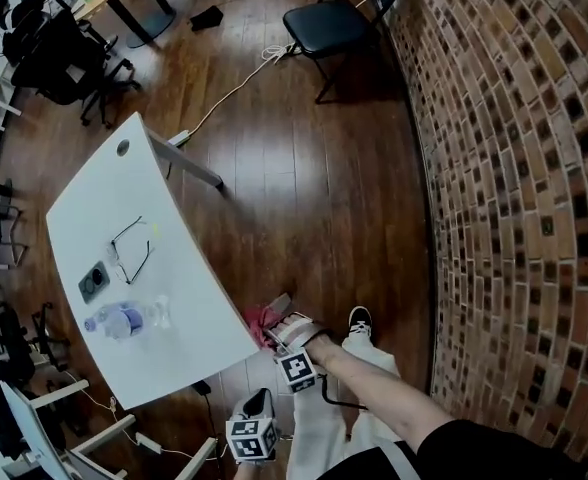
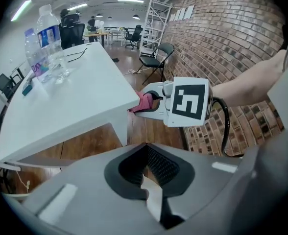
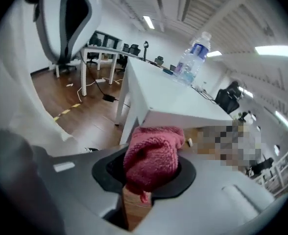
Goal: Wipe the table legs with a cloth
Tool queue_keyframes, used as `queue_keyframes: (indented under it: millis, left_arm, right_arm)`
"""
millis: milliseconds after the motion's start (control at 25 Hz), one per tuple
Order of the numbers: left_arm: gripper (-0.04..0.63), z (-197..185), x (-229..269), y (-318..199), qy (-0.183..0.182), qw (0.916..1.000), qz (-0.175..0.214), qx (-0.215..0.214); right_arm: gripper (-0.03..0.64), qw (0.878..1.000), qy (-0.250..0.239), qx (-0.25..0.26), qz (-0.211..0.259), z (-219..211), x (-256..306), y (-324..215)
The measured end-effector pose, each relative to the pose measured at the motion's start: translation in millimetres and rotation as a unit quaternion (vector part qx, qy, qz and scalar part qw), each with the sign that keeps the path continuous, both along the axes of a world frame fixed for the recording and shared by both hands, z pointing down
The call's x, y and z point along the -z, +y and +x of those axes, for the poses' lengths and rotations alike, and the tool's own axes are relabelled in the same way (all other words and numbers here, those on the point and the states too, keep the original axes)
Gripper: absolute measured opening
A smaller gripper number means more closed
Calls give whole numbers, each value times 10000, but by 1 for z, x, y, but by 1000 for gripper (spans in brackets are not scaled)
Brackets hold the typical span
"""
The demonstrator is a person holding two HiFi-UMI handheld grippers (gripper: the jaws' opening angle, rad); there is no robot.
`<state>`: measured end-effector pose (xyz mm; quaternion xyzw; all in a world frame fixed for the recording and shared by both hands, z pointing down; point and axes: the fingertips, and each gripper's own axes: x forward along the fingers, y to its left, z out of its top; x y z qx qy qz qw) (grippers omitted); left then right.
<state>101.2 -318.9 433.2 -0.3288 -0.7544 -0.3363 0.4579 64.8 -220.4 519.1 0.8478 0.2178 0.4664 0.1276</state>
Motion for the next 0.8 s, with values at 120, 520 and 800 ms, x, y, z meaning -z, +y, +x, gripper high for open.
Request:
queue_keyframes:
  millis: [120, 520, 800]
  left_arm:
    - [-3, 0, -20, 0, -71, 9999, -7, -85]
    - [-3, -5, -103, 15, 198, 9972, 236, -678]
    - [-3, -5, -183, 37, 464, 9958, 340, -715]
  right_arm:
    - [89, 9988, 7, 408, -277, 13, -6, -3]
    - [89, 9991, 200, -367, -111, 23, -108, -6]
    - [89, 9812, 1266, -1080, 972, 34, -179, -1]
